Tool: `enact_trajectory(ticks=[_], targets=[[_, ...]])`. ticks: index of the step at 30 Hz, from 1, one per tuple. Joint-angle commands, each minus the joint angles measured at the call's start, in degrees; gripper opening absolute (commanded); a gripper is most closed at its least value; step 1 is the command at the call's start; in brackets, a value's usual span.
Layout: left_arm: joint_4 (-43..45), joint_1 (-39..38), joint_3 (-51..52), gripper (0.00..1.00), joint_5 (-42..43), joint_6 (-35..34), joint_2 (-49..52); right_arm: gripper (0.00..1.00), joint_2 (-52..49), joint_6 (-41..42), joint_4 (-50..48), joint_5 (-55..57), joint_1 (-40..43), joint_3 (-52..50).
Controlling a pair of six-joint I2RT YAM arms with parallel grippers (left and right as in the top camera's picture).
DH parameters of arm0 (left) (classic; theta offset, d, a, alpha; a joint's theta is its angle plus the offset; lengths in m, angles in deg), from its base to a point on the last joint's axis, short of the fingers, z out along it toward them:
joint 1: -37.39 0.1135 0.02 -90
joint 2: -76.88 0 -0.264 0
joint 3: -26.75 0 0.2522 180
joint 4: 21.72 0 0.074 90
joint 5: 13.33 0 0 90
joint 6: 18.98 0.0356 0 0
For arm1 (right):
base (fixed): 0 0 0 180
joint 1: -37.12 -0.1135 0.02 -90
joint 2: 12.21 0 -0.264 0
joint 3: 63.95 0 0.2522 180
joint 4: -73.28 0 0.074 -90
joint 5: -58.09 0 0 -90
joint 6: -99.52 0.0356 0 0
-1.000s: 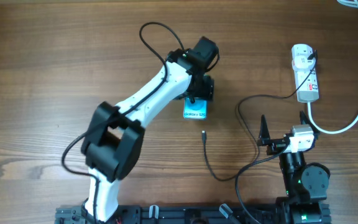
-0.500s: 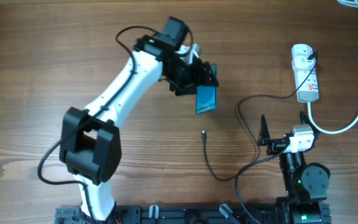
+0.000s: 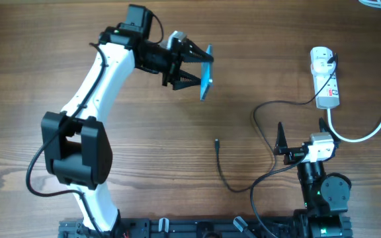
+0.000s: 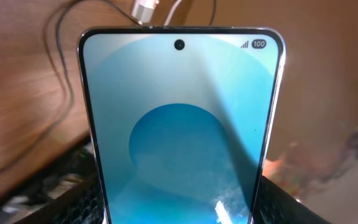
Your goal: Plug charger to phone and switch on socket
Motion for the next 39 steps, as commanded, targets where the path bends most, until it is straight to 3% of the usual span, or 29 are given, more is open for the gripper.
enact_trajectory(ticks=[1, 20, 39], targets=[[0.98, 1.77, 0.13, 0.73, 10.45, -4.59, -2.19, 1.0, 0.22, -0.5, -0.15, -0.55, -0.2, -0.07], [0.98, 8.33, 0.13, 0.73, 13.99, -7.78, -2.19, 1.0, 0.22, -0.5, -0.15, -0.55, -0.2, -0.07], [0.98, 8.39, 0.13, 0.73, 15.06, -7.76, -2.19, 1.0, 0.22, -0.5, -0.15, -0.55, -0.2, -0.07]])
